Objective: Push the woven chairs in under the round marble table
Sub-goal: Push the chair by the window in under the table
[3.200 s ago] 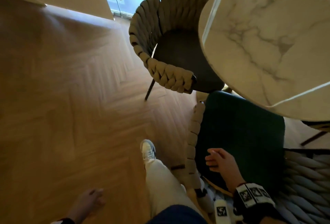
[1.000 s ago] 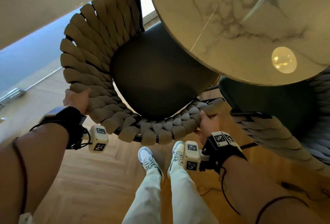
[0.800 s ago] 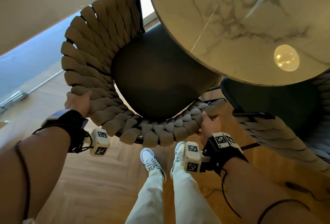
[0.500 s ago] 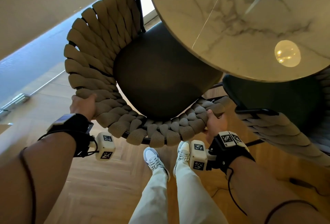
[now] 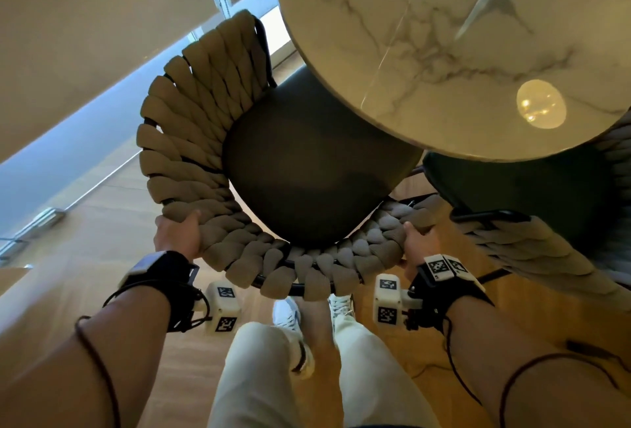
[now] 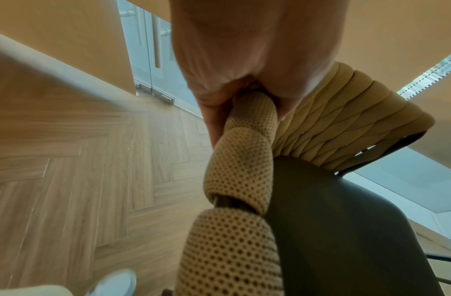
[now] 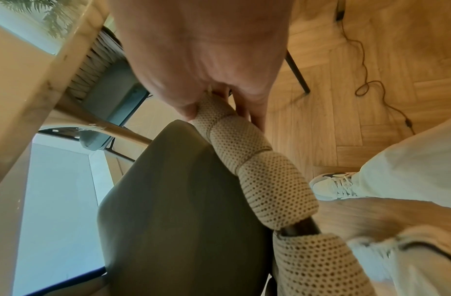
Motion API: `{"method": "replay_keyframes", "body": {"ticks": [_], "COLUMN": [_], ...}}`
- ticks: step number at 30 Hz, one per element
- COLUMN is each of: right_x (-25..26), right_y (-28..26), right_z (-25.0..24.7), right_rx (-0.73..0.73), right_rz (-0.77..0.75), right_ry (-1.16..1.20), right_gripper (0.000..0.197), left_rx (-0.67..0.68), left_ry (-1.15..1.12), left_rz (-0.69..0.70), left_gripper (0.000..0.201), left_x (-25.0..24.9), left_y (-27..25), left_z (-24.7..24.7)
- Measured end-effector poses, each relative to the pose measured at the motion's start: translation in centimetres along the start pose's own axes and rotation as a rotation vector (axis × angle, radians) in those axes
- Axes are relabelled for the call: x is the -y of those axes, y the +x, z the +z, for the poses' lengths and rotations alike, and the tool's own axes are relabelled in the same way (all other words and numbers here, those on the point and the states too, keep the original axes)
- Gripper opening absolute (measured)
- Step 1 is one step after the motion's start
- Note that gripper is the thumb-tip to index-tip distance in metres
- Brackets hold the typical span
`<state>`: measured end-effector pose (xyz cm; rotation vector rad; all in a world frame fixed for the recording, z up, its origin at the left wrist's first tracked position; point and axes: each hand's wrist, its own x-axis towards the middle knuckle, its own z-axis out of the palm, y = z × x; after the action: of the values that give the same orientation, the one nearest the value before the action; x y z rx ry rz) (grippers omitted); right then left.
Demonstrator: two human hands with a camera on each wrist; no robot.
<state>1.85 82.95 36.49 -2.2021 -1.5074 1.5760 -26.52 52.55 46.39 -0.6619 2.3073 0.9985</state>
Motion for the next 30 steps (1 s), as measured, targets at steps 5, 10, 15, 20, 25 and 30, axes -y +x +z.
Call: {"method": "replay_keyframes", "body": {"ticks": [5,10,15,20,25,30], "right_x": [3.2,1.8,2.4,2.2,2.6,3.0], "right_y": [-6.7,-10.5,-11.6,-10.8,-11.4,-12.2], "right_z": [0.5,3.3,4.1,4.2,3.8,4.3], "right_rx": [-0.169,-0.377,-0.361,-0.369,-0.353,-0.356], "right_rz": [0.023,0.011,0.125,0.171,0.141,0.135], "right_ry": [-0.051,-0.082,-0.084,-0.024,-0.051,-0.078], "right_gripper": [0.08,0.09,0.071,0.074,0.075,0.087], "left_rx": [0.082,0.12,0.199,0.21,0.193,0.193], "left_ry": [-0.039,-0.025,0.068,0.085,0.12,0.121], "left_rz": [0.006,0.074,0.099,0.111,0.124,0.131], "left_gripper": [0.084,0.069,0.057,0.053,0.055,0.055], "left_x": [-0.2,-2.2,-3.5,-3.5,-3.5,-3.4], "left_y": [1.4,4.3,5.4,5.5,5.7,5.7], "left_z": [-1.4,-3.6,-4.0,-3.9,-3.9,-3.9]}}
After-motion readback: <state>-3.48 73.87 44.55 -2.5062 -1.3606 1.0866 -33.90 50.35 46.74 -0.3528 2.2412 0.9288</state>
